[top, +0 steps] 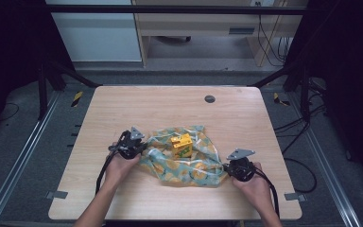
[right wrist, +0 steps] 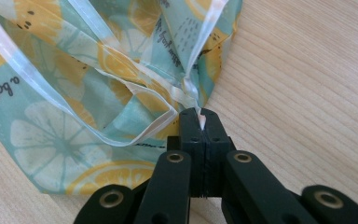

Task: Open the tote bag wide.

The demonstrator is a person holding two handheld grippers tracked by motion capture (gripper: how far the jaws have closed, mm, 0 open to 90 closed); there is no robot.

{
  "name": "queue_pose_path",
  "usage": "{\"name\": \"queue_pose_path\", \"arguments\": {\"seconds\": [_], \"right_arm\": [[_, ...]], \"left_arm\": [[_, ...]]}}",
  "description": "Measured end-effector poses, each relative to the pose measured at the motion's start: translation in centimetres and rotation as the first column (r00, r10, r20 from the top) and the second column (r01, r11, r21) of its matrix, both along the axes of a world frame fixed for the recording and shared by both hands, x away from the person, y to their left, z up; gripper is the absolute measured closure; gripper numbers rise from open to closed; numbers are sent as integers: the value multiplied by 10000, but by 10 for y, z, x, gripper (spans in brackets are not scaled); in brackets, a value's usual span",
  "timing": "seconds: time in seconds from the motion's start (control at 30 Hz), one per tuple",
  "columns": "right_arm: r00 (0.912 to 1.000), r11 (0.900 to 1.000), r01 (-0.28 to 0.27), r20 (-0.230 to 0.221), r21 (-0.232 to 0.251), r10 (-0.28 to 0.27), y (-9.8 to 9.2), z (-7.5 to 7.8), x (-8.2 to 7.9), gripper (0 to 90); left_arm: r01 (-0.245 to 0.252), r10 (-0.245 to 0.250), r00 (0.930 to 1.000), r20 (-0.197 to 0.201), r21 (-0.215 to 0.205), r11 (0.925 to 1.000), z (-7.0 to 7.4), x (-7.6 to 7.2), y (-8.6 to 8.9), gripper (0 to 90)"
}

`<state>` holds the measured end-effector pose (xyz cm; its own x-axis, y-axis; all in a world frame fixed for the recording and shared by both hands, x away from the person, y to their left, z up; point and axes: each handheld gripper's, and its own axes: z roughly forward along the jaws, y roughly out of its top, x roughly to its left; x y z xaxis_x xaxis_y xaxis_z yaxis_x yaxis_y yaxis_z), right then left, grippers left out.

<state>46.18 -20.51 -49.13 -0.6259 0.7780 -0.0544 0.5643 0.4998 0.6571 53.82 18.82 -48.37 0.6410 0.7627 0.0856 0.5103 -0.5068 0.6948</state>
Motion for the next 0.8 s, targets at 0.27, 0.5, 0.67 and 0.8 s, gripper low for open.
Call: {"name": "queue_pose_path", "arguments": {"seconds": [0.27, 0.5, 0.67, 0.8], "right_arm": [[9922, 9953, 458, 1121, 851, -552, -1, 17, -7, 432], [9529, 9742, 552, 2798, 2190, -1169, -2, 53, -16, 132], [9244, 9536, 1532, 3035, 2592, -2310, -26, 56, -14, 80], [9118, 9366, 2069, 2913, 2829, -2894, -40, 50, -13, 64]], "left_arm": [[-173, 319, 9871, 1569, -934, 9955, 27, -14, 5, 490], [91, 351, 9710, 2367, -1829, 9831, 61, -32, 7, 241], [-392, 753, 9728, 2189, -1649, 9855, 66, -42, 30, 150], [-607, 900, 9751, 2029, -1463, 9874, 62, -50, 50, 111]]}}
